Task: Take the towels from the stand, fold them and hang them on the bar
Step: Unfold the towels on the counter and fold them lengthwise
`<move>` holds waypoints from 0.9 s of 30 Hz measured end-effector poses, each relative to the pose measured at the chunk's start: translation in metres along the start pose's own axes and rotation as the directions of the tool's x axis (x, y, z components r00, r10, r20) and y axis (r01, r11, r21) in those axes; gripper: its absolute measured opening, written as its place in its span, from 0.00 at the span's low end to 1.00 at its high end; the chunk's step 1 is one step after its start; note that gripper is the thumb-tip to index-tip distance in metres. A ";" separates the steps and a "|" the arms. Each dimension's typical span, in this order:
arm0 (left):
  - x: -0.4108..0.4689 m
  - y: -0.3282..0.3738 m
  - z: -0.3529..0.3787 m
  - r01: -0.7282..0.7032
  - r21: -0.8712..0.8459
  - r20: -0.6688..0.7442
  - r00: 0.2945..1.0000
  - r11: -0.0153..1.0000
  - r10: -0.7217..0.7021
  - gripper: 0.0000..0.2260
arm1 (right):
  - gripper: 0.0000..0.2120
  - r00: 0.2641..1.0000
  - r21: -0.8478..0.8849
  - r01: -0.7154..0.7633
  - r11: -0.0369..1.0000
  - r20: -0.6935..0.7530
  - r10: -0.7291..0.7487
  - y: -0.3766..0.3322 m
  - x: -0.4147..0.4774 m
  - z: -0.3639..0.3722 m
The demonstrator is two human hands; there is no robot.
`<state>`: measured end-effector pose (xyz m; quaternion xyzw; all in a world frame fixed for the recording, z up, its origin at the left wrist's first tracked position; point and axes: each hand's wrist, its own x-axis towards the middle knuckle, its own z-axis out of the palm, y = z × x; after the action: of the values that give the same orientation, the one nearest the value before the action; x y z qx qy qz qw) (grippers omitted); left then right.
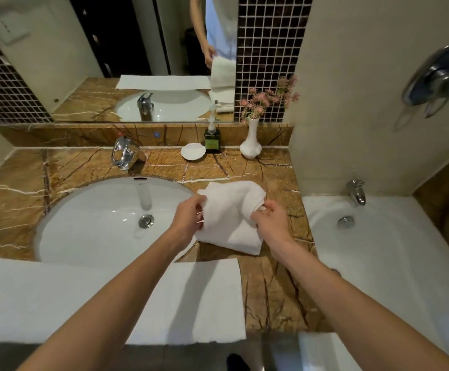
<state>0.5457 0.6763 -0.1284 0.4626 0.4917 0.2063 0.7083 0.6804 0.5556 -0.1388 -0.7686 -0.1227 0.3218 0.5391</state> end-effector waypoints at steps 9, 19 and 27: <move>-0.065 -0.023 -0.039 0.072 -0.004 0.105 0.992 0.997 -0.071 0.15 | 0.04 0.997 0.194 0.042 0.980 0.050 -0.053 0.021 -0.092 -0.011; -0.103 -0.072 -0.057 0.036 0.227 0.006 0.999 0.973 -0.038 0.13 | 0.19 0.998 -0.063 -0.070 0.996 -0.001 0.070 0.058 -0.134 -0.031; -0.133 -0.122 -0.062 0.002 0.628 -0.037 0.999 0.778 0.027 0.12 | 0.05 0.986 -0.234 -0.122 0.965 0.085 0.145 0.115 -0.161 -0.040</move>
<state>0.4135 0.5456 -0.1712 0.6707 0.5448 0.0455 0.5013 0.5648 0.3946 -0.1767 -0.8145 -0.1338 0.3801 0.4175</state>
